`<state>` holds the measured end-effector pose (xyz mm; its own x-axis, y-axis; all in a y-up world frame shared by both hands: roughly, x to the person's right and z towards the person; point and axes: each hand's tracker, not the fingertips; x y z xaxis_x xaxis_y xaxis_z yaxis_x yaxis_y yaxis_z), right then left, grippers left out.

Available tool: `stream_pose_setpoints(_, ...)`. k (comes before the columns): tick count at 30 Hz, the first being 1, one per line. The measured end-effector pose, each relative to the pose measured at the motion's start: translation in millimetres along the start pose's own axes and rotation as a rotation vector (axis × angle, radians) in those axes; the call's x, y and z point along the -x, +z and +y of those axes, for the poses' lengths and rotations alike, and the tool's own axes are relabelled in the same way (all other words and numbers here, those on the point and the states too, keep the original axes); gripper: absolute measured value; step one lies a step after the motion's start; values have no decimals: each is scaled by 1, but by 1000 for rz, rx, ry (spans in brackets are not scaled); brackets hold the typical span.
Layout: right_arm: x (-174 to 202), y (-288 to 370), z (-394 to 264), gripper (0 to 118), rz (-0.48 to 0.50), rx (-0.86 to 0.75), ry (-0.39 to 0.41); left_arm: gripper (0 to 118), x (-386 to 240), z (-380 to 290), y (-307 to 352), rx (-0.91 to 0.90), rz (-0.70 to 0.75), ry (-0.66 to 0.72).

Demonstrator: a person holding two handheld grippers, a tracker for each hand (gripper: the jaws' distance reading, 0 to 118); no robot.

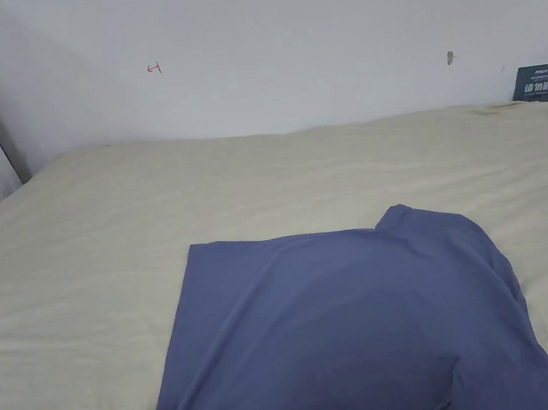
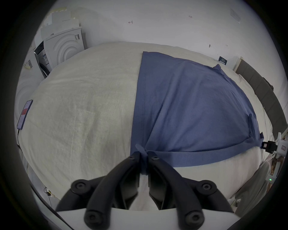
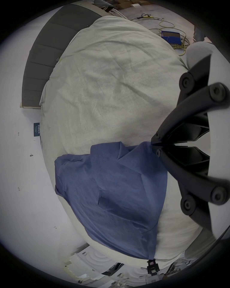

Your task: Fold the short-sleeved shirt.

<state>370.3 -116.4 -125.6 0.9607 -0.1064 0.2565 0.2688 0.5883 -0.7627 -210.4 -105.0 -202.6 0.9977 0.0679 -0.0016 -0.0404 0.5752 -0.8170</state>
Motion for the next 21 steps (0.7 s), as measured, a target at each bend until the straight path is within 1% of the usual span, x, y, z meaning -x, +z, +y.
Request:
stream_pose_setpoints(1, 1, 4, 2, 15, 1, 0, -8, 44, 0, 1, 3, 0, -4, 17)
stream_pose_setpoints(2, 3, 9, 4, 39, 5, -9, -8, 76, 0, 3, 5, 0, -14, 30)
stream_pose_setpoints(3, 6, 14, 8, 59, 1, -23, 11, 98, 0, 5, 9, -1, -12, 35)
stream_pose_setpoints(4, 9, 20, 12, 74, -4, -47, 36, 112, 0, 8, 12, -6, -7, 41)
stream_pose_setpoints(5, 12, 26, 17, 83, -6, -80, 47, 118, -2, 10, 16, -15, 2, 46)
stream_pose_setpoints(7, 18, 40, 29, 88, 18, -143, 50, 118, -5, 17, 28, -95, 10, 35)
stream_pose_setpoints(10, 32, 65, 51, 89, 44, -251, 65, 118, -11, 34, 47, -152, 19, 26)
stream_pose_setpoints(12, 43, 82, 66, 92, 59, -328, 80, 118, -15, 47, 61, -216, 11, 16)
stream_pose_setpoints(13, 48, 91, 73, 95, 62, -372, 86, 118, -18, 53, 70, -257, 8, 1)
stream_pose_setpoints(14, 53, 99, 79, 102, 66, -419, 93, 118, -21, 60, 74, -292, 13, -7)
stream_pose_setpoints(16, 65, 113, 91, 110, 61, -508, 112, 118, -28, 73, 88, -368, 21, -23)
stream_pose_setpoints(17, 70, 118, 94, 112, 53, -544, 124, 118, -32, 78, 93, -394, 18, -13)
stream_pose_setpoints(21, 90, 128, 102, 112, 0, -675, 182, 118, -48, 91, 108, -559, 14, -24)
